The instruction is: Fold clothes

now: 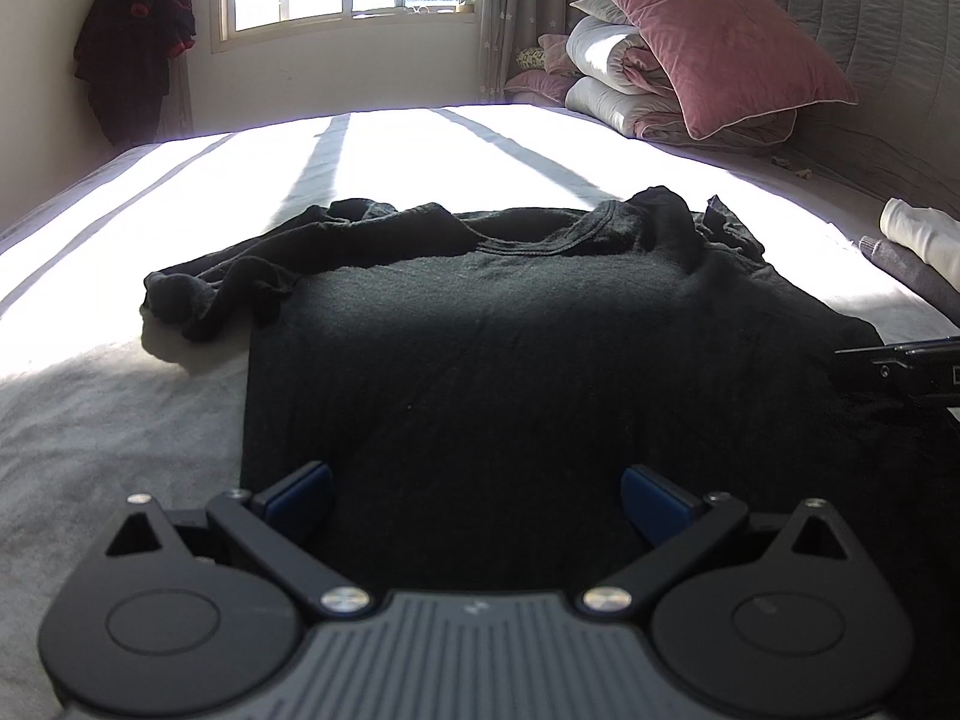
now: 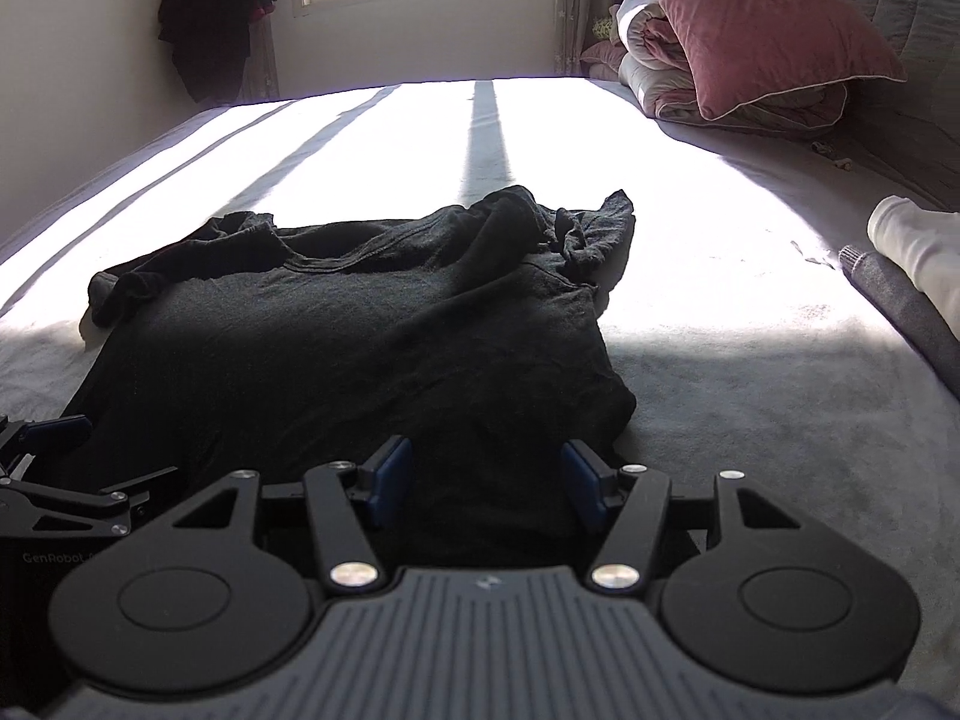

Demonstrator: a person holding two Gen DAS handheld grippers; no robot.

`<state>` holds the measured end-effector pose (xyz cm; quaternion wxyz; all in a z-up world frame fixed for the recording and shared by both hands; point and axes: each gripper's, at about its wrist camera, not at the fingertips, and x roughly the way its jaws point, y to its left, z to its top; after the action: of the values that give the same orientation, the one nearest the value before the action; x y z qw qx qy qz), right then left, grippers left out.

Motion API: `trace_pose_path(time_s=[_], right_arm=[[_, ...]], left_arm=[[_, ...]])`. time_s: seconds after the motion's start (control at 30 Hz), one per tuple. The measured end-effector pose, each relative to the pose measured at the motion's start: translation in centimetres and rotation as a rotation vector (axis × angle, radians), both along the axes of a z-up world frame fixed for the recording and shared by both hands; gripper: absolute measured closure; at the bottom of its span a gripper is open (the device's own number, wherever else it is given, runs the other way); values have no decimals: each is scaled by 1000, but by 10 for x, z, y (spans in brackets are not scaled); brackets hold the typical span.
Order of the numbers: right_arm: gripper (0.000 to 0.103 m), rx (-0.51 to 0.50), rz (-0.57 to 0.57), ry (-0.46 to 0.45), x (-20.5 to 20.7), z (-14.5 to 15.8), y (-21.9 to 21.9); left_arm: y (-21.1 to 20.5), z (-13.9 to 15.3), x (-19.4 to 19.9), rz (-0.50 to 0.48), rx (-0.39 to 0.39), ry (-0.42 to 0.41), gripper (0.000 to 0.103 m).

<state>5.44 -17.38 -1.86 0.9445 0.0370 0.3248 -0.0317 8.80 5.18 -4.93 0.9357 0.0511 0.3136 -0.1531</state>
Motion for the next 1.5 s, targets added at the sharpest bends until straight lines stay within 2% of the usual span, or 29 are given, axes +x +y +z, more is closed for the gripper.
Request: trace_pose_path(time_s=[0.43, 1.5], right_arm=[[39, -11, -21, 3, 5, -13, 3], [39, 27, -26, -9, -1, -11, -4]], left_arm=[[0, 0, 0, 0, 0, 0, 0], [0, 0, 0, 0, 1, 0, 0]])
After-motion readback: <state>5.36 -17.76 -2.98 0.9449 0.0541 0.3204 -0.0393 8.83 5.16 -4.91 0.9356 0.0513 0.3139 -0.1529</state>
